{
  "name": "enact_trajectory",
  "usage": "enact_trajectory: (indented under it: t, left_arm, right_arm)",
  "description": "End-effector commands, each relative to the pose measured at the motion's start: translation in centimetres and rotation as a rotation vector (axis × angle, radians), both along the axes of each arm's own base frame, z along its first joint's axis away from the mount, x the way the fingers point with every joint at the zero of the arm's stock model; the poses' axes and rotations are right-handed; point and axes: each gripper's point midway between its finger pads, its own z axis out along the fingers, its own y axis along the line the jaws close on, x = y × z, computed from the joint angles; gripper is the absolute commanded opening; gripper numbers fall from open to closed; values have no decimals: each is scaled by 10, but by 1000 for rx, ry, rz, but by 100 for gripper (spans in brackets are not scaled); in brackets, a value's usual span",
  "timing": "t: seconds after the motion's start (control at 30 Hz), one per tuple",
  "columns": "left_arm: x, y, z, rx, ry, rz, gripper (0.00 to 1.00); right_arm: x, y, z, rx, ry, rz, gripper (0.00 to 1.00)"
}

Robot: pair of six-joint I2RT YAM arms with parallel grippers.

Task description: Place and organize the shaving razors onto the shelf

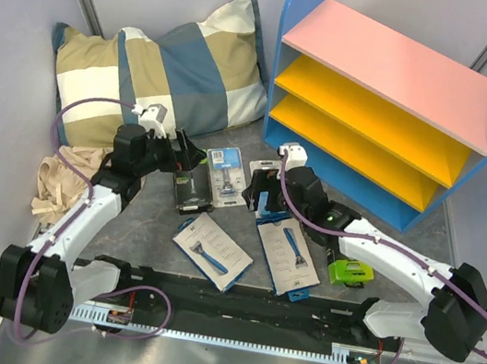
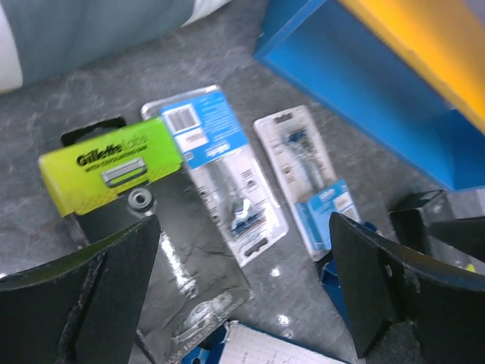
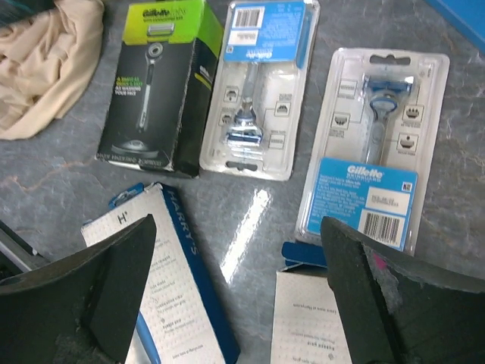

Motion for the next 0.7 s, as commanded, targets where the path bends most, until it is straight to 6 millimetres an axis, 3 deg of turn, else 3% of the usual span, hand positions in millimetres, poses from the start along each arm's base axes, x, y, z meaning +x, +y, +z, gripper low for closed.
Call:
enact_trajectory:
  t: [0.0, 0.07, 0.23, 0.37, 0.5, 0.67]
  left_arm:
    - [-3, -11, 46, -59, -126, -53, 100]
    - [-1, -11, 51, -60, -116, -49, 100]
    - [10, 1, 44, -71, -38, 55, 100]
    - [6, -5, 42, -52, -7, 1, 100]
    - [4, -8, 41, -50, -6, -22, 100]
    - [3, -9, 32, -54, 20, -30, 100]
  right_arm:
    - [4, 1, 15, -7, -22, -4, 98]
    - [11, 1, 21, -34, -46, -10, 98]
    - [29, -5, 8, -134, -56, -71, 98]
    - [50, -12, -1, -180, -50, -130, 98]
    - [71, -14, -33, -193, 46, -99, 98]
    - [97, -32, -55, -264, 83, -154, 97]
